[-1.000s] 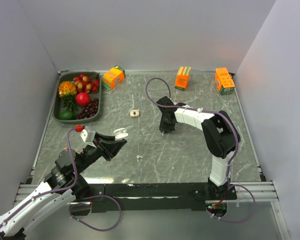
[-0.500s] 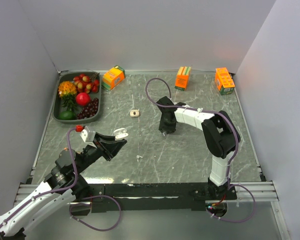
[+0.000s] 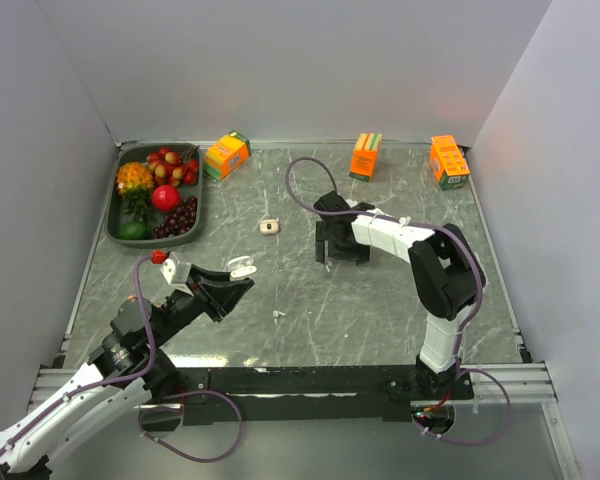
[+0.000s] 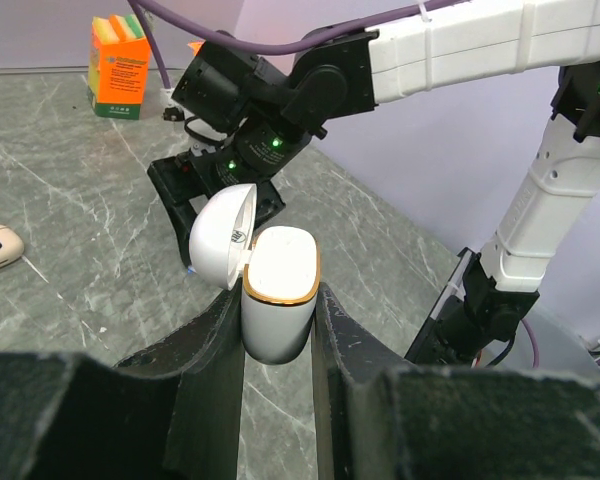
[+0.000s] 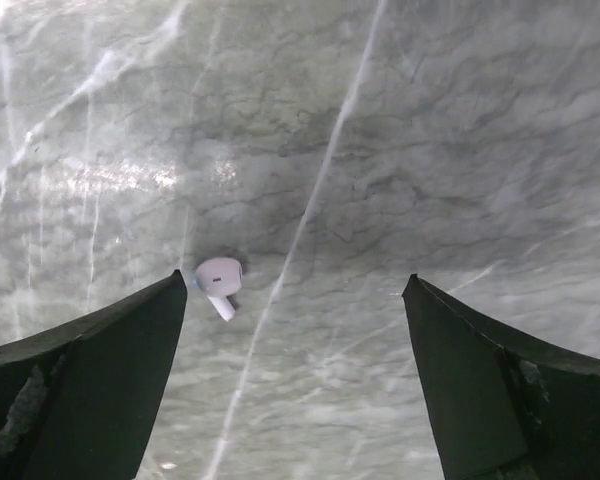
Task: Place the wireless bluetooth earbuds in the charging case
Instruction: Adjust the earbud at the center of the board, then pick up the earbud from the center of the board.
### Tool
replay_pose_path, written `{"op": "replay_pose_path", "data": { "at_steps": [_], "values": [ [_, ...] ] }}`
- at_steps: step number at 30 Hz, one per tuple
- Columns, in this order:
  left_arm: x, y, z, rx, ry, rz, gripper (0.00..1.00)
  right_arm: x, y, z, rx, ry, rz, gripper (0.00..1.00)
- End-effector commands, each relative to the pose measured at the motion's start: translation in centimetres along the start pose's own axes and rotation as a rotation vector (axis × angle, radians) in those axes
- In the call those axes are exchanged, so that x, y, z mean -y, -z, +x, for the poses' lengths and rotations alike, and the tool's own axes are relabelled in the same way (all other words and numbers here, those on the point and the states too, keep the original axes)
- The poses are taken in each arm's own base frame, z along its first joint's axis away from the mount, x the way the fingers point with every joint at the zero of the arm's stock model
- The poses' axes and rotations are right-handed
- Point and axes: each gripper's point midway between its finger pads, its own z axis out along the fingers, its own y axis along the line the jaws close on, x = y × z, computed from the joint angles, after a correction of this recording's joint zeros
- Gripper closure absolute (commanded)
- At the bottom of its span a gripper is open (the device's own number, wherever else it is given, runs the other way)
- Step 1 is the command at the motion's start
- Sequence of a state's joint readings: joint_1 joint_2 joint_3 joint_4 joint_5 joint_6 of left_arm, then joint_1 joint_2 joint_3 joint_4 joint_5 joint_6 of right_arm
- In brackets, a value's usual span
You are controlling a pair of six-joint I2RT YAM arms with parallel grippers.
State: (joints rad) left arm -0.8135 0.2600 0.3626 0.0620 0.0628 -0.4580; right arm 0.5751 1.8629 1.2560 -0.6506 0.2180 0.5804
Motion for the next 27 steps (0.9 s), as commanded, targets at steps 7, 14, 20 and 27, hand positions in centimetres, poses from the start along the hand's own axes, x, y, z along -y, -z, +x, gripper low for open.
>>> {"op": "replay_pose_path", "data": {
  "at_steps": [7, 14, 20, 27],
  "values": [
    [1.5, -0.1, -2.2, 0.048, 0.004, 0.044, 0.99, -1.9, 2.9, -2.8, 0.164, 0.35, -0.143, 0.21],
    [1.5, -0.2, -2.1, 0.048, 0.005, 0.045, 0.99, -4.6, 2.2, -1.4, 0.148, 0.457, -0.22, 0.17],
    [1.3, -0.1, -2.1, 0.043, 0.006, 0.033, 0.99, -5.3, 0.9, -1.0, 0.114, 0.452, -0.208, 0.26],
    [1.2, -0.1, -2.1, 0.048, 0.011, 0.027, 0.99, -5.0, 0.1, -1.0, 0.094, 0.442, -0.176, 0.34]
  ]
}}
